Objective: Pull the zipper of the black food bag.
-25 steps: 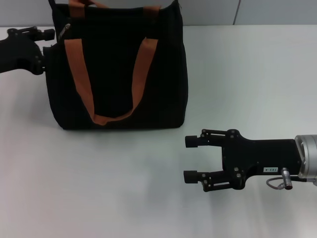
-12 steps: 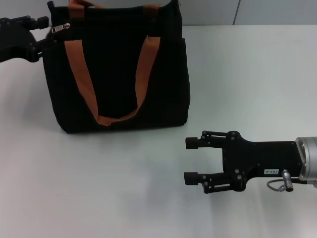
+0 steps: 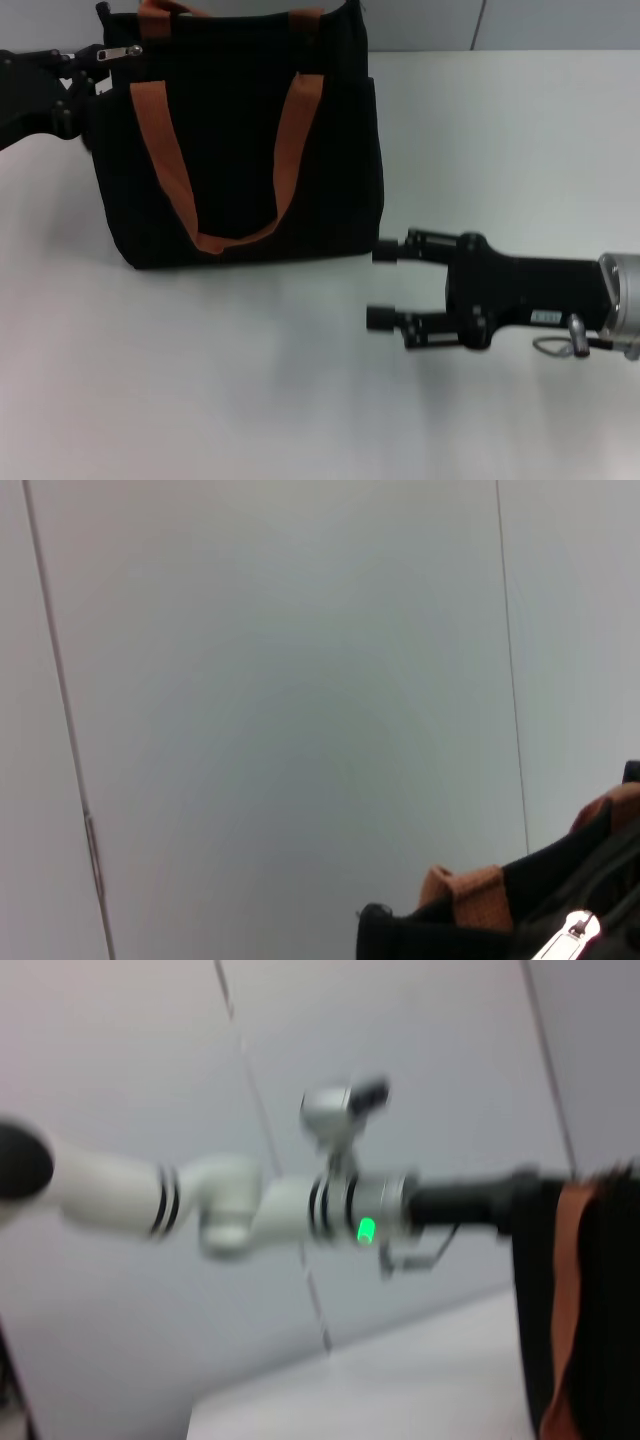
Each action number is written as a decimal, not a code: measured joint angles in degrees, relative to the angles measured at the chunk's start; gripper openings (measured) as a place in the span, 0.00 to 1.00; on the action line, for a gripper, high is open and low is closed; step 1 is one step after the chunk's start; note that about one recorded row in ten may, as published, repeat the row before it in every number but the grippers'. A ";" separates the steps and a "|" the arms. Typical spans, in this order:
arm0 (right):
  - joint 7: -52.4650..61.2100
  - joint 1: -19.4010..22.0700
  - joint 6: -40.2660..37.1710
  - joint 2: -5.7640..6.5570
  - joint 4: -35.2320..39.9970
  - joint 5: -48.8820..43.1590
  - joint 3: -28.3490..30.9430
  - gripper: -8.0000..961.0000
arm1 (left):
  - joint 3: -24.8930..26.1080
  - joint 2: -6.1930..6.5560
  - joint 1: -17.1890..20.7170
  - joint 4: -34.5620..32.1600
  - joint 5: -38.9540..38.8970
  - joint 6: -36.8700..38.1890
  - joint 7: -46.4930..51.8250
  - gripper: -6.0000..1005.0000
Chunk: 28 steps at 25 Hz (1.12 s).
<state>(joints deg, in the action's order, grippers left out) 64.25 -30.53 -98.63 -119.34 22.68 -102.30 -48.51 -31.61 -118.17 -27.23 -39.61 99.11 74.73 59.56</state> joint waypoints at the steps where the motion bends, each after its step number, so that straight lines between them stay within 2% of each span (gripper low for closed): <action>1: 0.00 -0.10 -0.27 -0.03 -0.19 1.86 -0.02 0.85 | -0.05 -0.16 0.28 0.61 -1.35 0.16 -1.01 0.08; 4: 0.21 -0.97 -2.09 -0.20 -1.47 11.96 -0.50 0.85 | -0.35 -0.04 0.74 4.12 -6.78 0.55 -4.13 0.07; 6: 0.78 -1.50 -2.42 -0.20 -2.07 14.80 -0.46 0.85 | -0.34 -0.04 0.78 4.81 -7.54 0.64 -4.91 0.06; 11: 8.95 -6.59 -0.55 0.05 -4.69 24.45 -0.07 0.85 | -0.12 -0.33 0.79 7.87 -10.03 1.30 -10.12 0.04; 16: 17.60 -11.76 3.34 -0.09 -4.55 28.12 -0.24 0.85 | -0.19 -0.16 1.14 9.96 -13.66 2.10 -12.69 0.03; 22: 30.59 -16.92 10.27 0.08 -2.32 27.75 -1.67 0.85 | -0.42 -0.20 1.54 10.09 -14.34 3.72 -15.35 0.03; 25: 36.12 -19.15 13.53 0.18 0.12 27.66 -5.30 0.85 | -0.36 -0.25 1.58 10.50 -14.37 4.28 -17.13 0.03; 28: 42.17 -21.42 17.65 0.48 2.80 27.20 -11.51 0.85 | -0.31 -0.27 1.71 10.60 -14.39 4.89 -18.78 0.03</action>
<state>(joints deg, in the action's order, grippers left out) 106.42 -51.94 -80.98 -118.86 25.48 -75.09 -60.02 -31.92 -118.43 -25.52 -29.01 84.72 79.63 40.78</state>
